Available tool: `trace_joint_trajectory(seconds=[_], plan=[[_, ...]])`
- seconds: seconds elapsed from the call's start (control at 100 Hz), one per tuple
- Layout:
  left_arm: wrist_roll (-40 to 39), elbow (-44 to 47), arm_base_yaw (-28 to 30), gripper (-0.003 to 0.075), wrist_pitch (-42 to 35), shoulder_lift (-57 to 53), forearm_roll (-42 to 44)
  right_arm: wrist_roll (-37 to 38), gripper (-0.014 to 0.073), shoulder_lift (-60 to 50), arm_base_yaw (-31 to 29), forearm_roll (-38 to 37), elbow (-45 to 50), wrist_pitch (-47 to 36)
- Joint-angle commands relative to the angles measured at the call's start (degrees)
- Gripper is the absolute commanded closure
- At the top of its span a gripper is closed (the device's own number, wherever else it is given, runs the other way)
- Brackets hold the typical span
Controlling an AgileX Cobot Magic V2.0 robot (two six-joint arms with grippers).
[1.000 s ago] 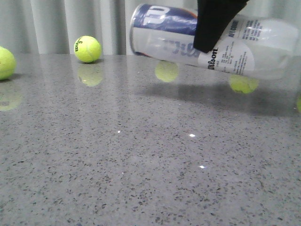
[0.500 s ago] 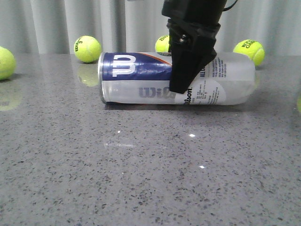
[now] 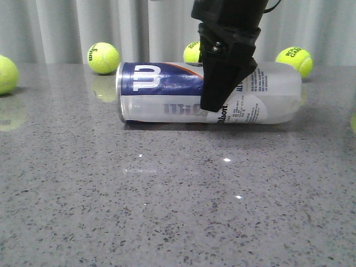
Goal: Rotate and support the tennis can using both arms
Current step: 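Carry the can with the right gripper toward the table center and set it down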
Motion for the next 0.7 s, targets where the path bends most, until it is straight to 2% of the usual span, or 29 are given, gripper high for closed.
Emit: trace_joint_trajectory(seconds=[0.0, 0.04, 0.41, 0.69], plan=[[0.0, 2.7, -0.4, 0.0741, -5.0, -2.3, 0.0, -0.4, -0.0048, -2.7, -0.1, 0.8, -1.8, -0.9], [0.0, 2.7, -0.4, 0.0741, -5.0, -2.3, 0.0, -0.4, -0.0078, -2.7, -0.1, 0.9, -1.6, -1.0], [0.0, 2.7, -0.4, 0.0741, -5.0, -2.3, 0.0, -0.4, -0.0072, -2.8, 0.0, 1.2, -1.0, -1.2], [0.0, 2.7, -0.4, 0.0741, -5.0, -2.3, 0.0, -0.4, -0.0072, -8.6, 0.6, -0.8, -1.1, -2.5]])
